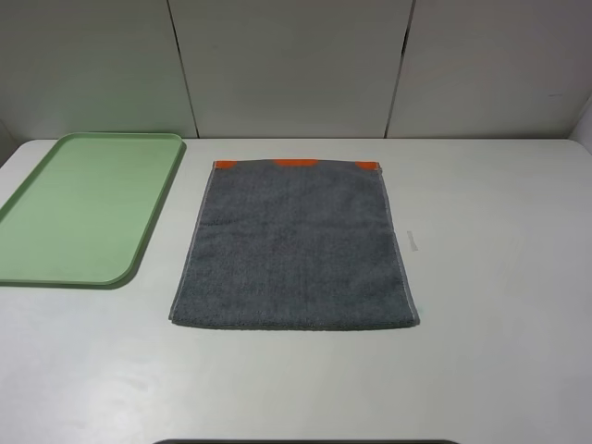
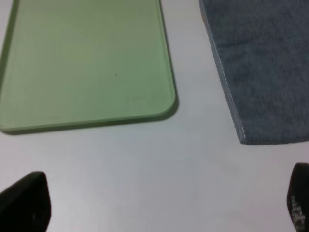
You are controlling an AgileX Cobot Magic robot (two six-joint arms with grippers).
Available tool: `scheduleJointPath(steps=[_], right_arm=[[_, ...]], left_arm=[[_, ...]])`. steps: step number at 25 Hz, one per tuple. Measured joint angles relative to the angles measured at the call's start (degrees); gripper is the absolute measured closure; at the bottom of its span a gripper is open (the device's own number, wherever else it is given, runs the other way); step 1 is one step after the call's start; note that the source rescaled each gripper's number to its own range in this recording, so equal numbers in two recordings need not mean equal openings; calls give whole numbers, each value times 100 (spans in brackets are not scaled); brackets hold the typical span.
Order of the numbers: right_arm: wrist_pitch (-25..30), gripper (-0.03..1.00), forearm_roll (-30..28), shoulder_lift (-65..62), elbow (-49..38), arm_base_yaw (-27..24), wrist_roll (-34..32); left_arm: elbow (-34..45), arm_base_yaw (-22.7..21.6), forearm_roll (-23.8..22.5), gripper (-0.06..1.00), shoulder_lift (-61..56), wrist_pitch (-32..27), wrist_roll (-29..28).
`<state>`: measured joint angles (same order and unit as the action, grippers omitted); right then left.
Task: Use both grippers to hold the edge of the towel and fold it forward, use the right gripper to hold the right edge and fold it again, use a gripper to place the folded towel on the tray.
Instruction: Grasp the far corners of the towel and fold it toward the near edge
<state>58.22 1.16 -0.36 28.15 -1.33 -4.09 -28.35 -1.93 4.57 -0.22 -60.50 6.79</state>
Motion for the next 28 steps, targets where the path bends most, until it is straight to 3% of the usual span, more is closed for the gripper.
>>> scheduleJointPath(steps=[28], right_arm=[[-1,-3,0,0,0,0,0]], left_arm=[[0,0,0,-4,0,0,0]])
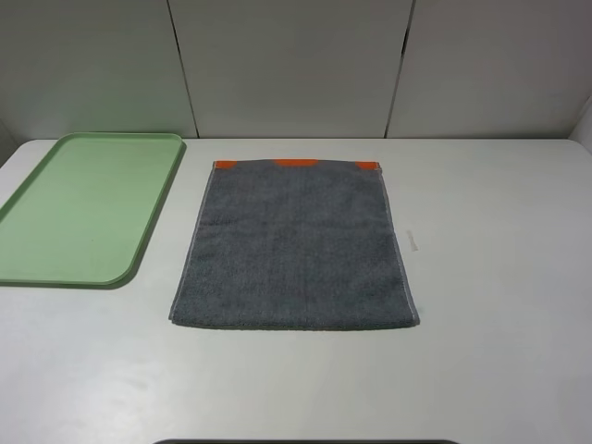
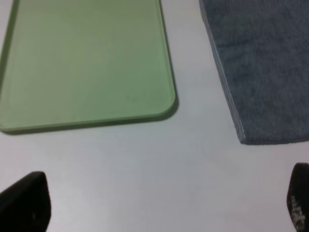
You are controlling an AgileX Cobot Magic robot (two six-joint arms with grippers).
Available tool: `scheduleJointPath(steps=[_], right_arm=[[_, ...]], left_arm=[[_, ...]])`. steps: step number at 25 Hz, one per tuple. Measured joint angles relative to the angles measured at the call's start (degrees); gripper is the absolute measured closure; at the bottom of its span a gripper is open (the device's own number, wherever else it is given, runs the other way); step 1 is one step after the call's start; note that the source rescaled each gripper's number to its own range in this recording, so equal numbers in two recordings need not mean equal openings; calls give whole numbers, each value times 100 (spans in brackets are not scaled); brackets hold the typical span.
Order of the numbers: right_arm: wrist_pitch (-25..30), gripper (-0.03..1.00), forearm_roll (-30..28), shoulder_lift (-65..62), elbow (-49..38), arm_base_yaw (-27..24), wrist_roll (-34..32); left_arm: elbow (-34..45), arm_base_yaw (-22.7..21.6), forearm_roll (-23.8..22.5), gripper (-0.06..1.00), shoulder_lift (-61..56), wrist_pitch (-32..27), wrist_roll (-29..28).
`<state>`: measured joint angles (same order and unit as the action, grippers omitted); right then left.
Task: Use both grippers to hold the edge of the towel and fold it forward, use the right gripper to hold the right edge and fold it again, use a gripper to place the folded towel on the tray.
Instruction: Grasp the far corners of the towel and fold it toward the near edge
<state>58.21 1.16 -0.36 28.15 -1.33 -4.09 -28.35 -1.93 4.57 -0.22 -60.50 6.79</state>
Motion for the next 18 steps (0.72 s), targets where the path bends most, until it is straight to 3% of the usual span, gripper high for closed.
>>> scheduleJointPath(steps=[18], right_arm=[[0,-3,28,0,0,0,0]], left_arm=[[0,0,5,-4,0,0,0]])
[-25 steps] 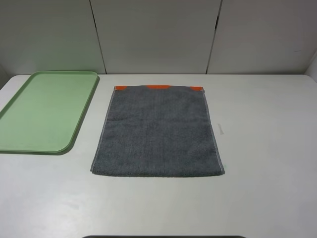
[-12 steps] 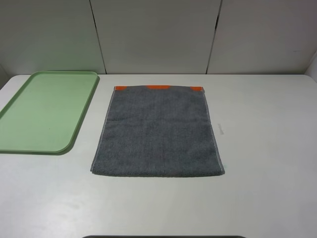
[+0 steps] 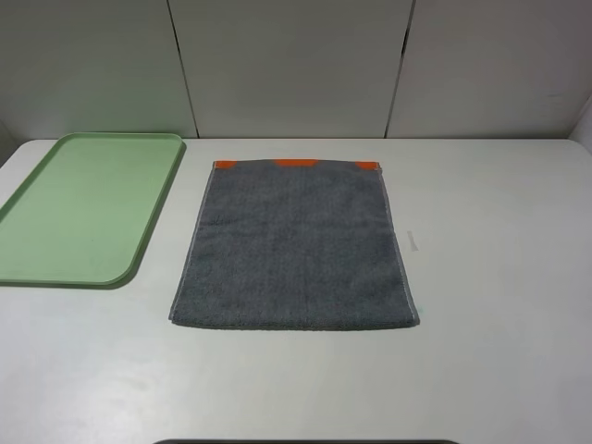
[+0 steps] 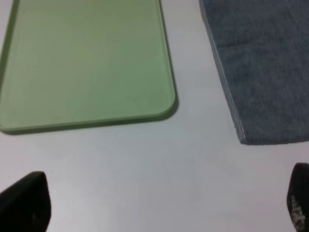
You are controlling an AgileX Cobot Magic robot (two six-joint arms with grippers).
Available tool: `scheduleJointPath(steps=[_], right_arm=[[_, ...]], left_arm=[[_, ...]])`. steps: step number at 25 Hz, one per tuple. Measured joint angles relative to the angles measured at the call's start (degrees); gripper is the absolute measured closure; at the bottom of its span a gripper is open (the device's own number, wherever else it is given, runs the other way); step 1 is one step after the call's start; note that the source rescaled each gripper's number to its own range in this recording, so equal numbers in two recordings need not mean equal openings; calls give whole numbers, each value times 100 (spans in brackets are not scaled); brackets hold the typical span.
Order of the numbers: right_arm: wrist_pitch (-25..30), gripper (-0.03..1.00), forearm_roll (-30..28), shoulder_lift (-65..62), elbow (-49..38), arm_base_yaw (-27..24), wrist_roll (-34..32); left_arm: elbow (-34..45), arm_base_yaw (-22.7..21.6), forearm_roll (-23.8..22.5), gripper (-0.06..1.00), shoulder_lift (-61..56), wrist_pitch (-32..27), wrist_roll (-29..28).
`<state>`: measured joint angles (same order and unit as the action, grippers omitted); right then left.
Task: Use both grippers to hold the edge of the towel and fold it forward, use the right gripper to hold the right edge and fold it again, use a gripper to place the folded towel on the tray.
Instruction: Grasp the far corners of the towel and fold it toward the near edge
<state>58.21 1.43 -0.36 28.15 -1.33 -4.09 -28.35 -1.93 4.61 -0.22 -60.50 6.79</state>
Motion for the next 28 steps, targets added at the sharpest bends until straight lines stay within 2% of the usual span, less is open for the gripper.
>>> scheduleJointPath(steps=[6,11,17,23,28], right_arm=[[4,-3,576,122,52,13,143],[-29,-3,1111,768,520,446,462],[-18,-3,1262,1774,1149,1155,830],[-13,-3,1251,2668,1463,1628,1429],[-27,-3,1179,3361,1462,2040,2553]], left_arm=[[-132,117,458,-4,124,10,11],[-344,743,538,-4,945,18,291],[-694,1414,493,-4,2031,29,642],[-1109,2111,-248,-4,2960,47,1087],[-1236,2817,-999,-4,3679,70,1581]])
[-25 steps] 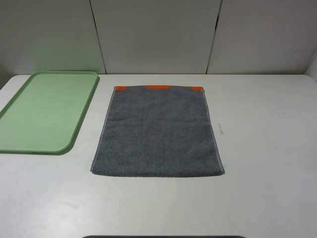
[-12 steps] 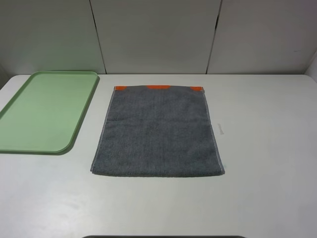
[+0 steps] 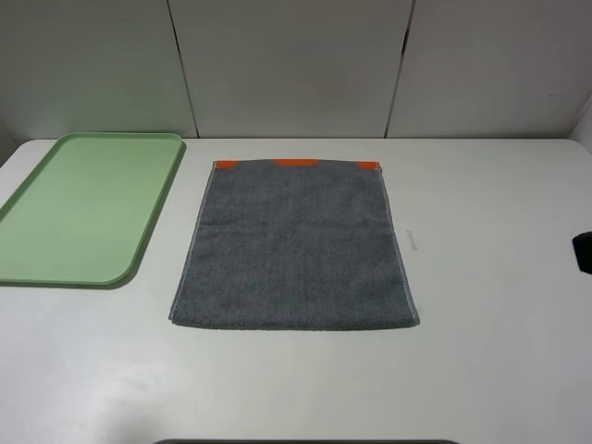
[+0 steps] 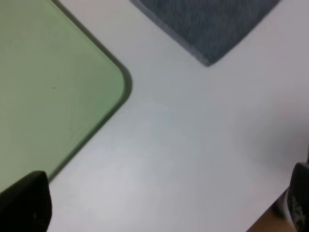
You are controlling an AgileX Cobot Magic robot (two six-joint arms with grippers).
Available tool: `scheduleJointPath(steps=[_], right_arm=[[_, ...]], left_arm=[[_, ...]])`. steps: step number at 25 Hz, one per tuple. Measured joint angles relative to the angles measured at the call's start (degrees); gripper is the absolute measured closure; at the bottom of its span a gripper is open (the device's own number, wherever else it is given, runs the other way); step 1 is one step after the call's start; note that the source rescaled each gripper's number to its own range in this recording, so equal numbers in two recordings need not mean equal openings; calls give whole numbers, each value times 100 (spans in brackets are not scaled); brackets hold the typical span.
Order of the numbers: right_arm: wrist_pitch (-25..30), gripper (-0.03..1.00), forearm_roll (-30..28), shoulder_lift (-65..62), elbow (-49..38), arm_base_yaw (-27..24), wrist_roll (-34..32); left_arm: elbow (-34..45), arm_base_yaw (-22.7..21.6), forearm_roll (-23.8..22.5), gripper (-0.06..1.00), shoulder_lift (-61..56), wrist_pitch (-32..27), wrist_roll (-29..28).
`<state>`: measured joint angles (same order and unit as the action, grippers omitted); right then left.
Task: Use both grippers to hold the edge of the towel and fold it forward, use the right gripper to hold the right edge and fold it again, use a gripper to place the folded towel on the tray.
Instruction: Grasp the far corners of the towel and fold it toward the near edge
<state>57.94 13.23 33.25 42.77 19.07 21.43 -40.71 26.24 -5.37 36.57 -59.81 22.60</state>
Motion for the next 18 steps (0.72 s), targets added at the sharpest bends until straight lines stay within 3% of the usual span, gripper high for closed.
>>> scheduleJointPath(steps=[11,18], right_arm=[[-94,-3,-24,1114,0,228,1744],[-387,-3,-24,1613,0,228,2481]], left_arm=[[0,1716,-1569,-4,1228,282,241],[0,2194,-2364,-4,2047,1065,527]])
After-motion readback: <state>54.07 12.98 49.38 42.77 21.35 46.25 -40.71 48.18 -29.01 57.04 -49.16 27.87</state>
